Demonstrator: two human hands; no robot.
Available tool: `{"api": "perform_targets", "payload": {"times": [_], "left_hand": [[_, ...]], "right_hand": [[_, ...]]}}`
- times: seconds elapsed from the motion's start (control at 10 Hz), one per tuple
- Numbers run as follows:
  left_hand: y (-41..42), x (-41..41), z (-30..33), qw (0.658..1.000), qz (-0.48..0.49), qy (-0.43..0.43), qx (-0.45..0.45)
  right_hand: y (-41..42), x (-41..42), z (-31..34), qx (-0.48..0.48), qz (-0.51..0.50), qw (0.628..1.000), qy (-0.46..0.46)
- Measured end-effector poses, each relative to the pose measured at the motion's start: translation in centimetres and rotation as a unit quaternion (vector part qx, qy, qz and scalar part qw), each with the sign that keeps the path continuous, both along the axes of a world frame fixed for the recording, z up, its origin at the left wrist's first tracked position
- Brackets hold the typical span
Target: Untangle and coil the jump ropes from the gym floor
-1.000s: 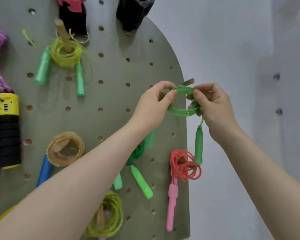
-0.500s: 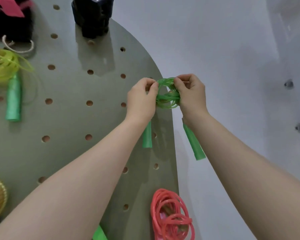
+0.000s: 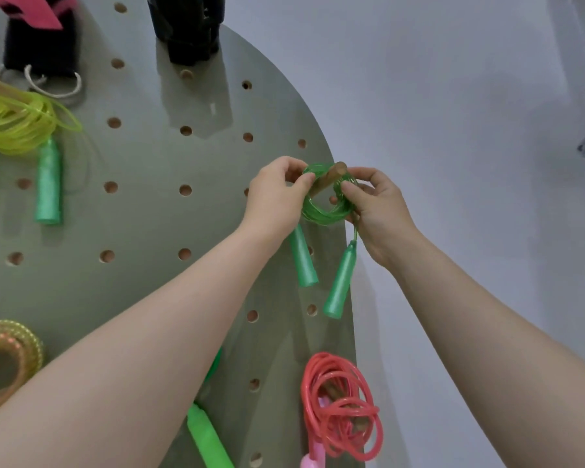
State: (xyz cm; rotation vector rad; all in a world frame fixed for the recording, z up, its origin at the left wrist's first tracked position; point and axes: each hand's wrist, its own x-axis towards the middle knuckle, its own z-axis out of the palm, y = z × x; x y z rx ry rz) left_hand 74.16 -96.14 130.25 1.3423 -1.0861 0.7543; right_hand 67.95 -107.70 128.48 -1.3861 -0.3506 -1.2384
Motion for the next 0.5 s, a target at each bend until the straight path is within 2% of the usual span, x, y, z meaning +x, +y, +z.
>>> {"api": "perform_targets", "payload": {"times": [0.1, 0.2, 0.3, 0.4, 0.5], "left_hand": [[-0.4, 0.6, 0.2, 0.996, 0.088, -0.009, 0.033], [-0.9, 0.8, 0.1, 0.925, 0.34, -0.096, 0.137], [-0.9, 1.1, -0.9, 0.85, 0.448, -0.139, 0.24], [0.3, 1.3, -1.9, 0.878, 0.371, -0.125, 0.275], [2.9, -0.3, -2.4, 0.94, 0.219, -0.035, 0.26]], "right_hand": [[-0.3, 1.4, 0.8, -0.105, -0.283, 0.953, 0.034], [-0.6, 3.3, -0.3, -0.296, -0.529, 0.787, 0.111], [-0.2, 4.2, -2.1, -0.35, -0.487, 0.775, 0.198], [0.3, 3.4, -2.5, -0.311, -0.427, 0.826, 0.196], [1.9, 1.2, -2.6, -0.276, -0.45, 0.836, 0.15]]}}
